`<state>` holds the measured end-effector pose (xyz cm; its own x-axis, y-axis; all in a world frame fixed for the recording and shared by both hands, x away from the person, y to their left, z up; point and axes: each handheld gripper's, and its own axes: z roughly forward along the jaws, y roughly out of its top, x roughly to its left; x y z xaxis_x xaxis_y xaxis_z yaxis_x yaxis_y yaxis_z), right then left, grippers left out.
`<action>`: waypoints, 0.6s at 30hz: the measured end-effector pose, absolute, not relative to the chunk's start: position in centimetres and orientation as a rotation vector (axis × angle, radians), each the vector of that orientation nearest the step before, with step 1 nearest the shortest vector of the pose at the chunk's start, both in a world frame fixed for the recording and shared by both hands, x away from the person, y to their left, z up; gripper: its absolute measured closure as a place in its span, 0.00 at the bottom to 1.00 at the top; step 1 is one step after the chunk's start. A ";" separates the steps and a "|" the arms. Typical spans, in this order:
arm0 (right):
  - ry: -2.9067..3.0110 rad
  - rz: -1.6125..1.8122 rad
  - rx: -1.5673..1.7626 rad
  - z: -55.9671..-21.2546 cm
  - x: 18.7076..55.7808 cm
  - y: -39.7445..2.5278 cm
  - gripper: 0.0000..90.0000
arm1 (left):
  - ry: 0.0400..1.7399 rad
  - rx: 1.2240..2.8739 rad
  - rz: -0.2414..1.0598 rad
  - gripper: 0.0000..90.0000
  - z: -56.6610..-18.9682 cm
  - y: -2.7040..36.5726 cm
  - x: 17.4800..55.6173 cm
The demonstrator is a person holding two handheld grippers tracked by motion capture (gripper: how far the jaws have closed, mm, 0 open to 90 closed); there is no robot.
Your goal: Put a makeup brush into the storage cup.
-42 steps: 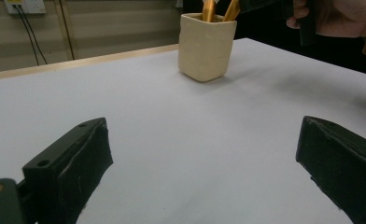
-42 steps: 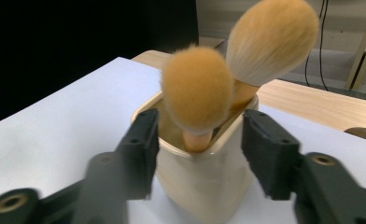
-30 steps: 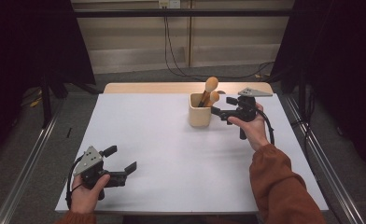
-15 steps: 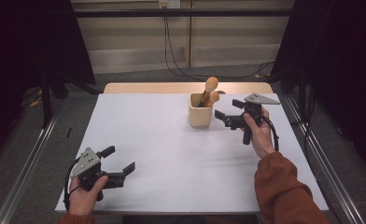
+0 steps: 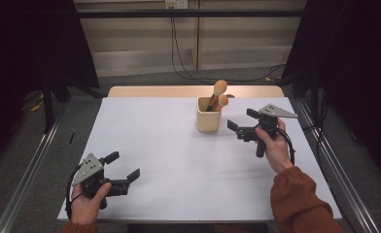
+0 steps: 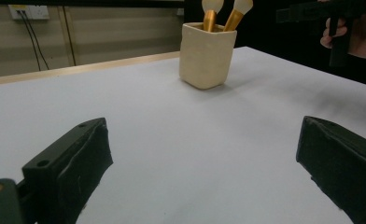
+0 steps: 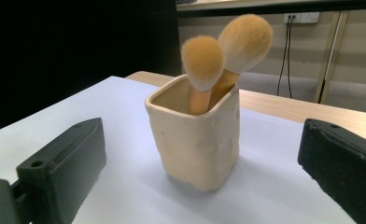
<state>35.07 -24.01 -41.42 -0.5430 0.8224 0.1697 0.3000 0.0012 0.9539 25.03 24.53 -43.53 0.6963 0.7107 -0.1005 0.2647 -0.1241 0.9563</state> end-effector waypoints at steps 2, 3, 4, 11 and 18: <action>1.820 1.552 1.146 -41.4 34.7 -24.1 0.01 | 0.797 1.700 0.461 0.03 -43.6 24.6 25.0; 1.814 1.531 1.143 -41.4 34.4 -24.1 0.02 | 0.796 1.697 0.460 0.03 -43.6 24.6 25.0; 1.814 1.534 1.145 -41.4 34.2 -24.2 0.01 | 0.794 1.700 0.463 0.03 -43.6 24.6 25.0; 1.798 1.525 1.169 -41.9 33.0 -24.9 0.02 | 0.810 1.701 0.478 0.03 -43.6 24.9 24.8; 1.784 1.519 1.172 -42.1 31.3 -25.6 0.01 | 0.820 1.695 0.493 0.03 -43.5 25.0 24.7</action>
